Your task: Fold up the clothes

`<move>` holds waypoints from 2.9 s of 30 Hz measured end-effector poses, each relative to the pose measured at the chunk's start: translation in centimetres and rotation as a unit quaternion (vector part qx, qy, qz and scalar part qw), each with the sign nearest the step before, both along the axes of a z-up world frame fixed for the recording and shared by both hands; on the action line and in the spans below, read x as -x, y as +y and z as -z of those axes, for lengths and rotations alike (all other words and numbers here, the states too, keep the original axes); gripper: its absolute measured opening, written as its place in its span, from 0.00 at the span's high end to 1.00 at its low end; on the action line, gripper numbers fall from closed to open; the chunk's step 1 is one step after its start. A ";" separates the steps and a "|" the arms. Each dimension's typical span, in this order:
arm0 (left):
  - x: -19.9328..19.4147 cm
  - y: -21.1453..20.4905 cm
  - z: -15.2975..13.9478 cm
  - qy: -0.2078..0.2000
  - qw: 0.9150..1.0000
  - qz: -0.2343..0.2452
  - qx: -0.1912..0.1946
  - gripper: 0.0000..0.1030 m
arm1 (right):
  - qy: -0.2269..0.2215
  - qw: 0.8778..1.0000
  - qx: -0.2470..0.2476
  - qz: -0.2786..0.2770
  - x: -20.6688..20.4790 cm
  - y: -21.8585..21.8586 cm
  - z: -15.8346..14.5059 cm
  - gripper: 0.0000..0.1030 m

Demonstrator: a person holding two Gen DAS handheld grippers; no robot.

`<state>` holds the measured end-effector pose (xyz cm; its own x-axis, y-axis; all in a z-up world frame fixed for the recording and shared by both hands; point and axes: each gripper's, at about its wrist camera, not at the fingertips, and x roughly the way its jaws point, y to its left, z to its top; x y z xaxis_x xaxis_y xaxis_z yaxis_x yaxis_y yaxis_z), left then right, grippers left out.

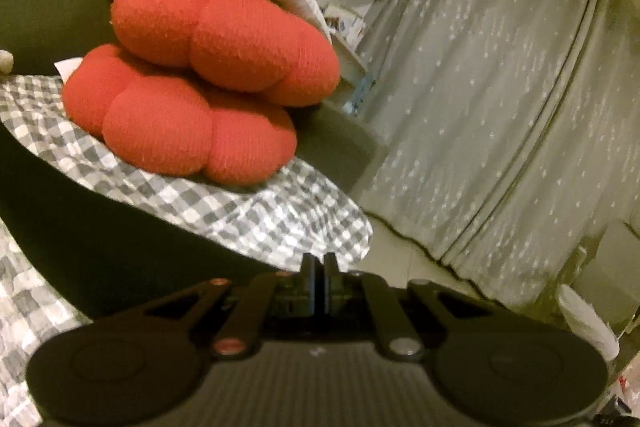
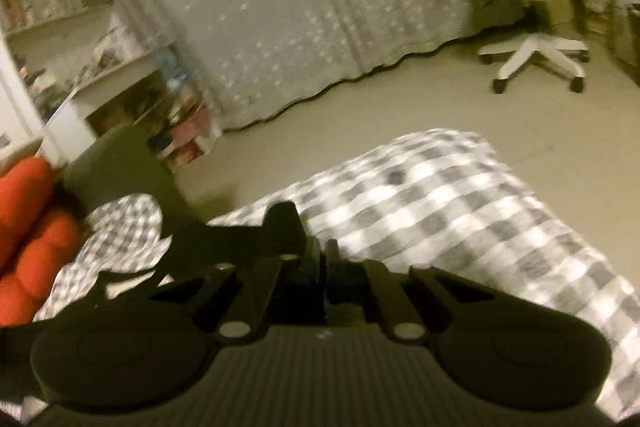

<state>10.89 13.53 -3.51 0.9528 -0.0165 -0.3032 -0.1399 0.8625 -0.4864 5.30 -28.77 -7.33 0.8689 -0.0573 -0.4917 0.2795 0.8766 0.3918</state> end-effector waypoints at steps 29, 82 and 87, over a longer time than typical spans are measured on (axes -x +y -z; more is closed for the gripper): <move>-2.4 0.9 3.3 0.066 0.997 0.015 0.035 0.98 | -0.010 0.999 -0.029 -0.029 -2.1 -0.1 1.4 0.92; 2.4 -12.7 2.2 0.048 0.873 0.365 -0.320 0.96 | 0.008 0.900 0.265 -0.347 3.8 12.3 0.3 0.95; 2.7 -12.5 2.4 0.059 0.859 0.385 -0.332 0.87 | 0.027 0.899 0.249 -0.360 3.6 12.2 0.5 0.85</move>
